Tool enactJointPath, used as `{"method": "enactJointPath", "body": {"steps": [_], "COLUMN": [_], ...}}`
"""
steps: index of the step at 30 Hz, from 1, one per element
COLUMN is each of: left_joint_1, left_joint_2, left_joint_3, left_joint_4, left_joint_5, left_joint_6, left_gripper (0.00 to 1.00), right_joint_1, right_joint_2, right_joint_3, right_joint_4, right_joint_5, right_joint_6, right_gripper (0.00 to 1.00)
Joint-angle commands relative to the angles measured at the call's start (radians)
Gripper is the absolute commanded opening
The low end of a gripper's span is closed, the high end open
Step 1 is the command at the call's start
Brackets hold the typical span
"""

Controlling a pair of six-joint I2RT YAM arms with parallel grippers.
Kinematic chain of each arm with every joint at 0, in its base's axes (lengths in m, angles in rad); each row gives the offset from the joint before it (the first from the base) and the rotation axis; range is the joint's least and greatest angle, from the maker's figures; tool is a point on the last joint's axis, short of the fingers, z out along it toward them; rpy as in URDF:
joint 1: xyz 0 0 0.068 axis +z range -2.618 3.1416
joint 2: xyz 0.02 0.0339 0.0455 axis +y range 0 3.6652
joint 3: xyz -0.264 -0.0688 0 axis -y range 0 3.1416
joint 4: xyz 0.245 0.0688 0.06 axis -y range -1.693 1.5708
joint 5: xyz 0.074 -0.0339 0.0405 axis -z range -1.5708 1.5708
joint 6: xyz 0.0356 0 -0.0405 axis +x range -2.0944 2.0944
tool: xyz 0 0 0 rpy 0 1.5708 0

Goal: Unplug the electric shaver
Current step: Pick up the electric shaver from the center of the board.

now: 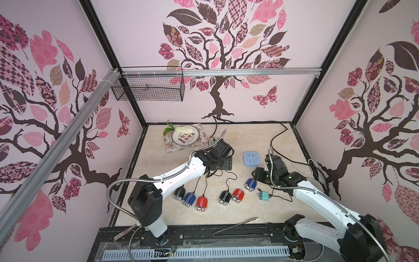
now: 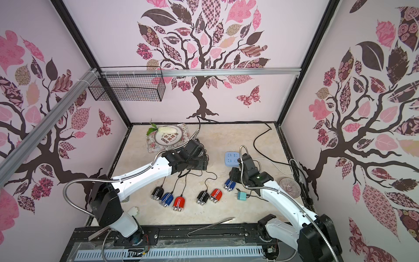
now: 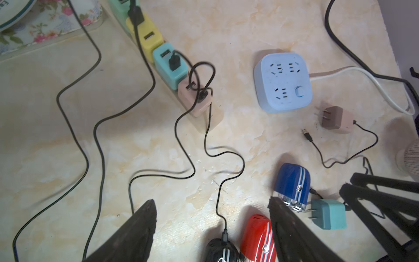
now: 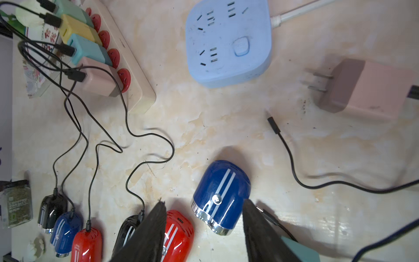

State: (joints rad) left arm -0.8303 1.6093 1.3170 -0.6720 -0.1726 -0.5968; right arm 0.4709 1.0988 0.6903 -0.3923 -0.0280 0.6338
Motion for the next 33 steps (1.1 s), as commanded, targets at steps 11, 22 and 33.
{"method": "enactJointPath", "body": {"steps": [11, 22, 33], "left_joint_1": [-0.079, -0.156, -0.229], "left_joint_2": [-0.155, -0.126, 0.008], "left_joint_3": [-0.191, -0.248, -0.224], "left_joint_4": [-0.028, 0.012, 0.020], "left_joint_5": [-0.078, -0.098, -0.102], "left_joint_6": [-0.020, -0.056, -0.044], "left_gripper": [0.80, 0.82, 0.83], "right_joint_1": [0.131, 0.196, 0.197], "right_joint_2": [0.208, 0.357, 0.331], "right_joint_3": [0.150, 0.216, 0.161], "right_joint_4": [0.073, 0.071, 0.087], "right_joint_5": [0.072, 0.064, 0.094], "right_joint_6": [-0.006, 0.011, 0.038], "right_gripper": [0.63, 0.64, 0.64]}}
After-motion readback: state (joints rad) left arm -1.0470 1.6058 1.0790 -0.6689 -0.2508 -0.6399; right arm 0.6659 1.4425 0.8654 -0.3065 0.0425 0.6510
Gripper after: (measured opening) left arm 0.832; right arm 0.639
